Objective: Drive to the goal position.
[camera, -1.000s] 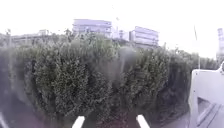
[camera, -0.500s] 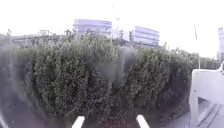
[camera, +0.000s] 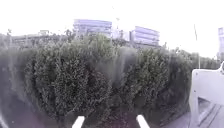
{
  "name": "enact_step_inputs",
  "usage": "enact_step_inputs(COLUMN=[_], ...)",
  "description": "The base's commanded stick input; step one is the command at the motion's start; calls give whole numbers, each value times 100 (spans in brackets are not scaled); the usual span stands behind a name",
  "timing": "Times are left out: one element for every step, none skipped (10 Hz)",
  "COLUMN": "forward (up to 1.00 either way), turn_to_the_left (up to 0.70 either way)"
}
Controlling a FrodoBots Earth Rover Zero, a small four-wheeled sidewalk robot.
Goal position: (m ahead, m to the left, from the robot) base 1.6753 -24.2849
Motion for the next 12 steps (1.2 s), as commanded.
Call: enact_step_inputs(forward=[100, 100, 100, 100, 100, 100, 100, 100, 100, 100, 50, 0], turn_to_the_left=[0, 0, 0, 0, 0, 0, 0, 0, 0, 0, 0, 0])
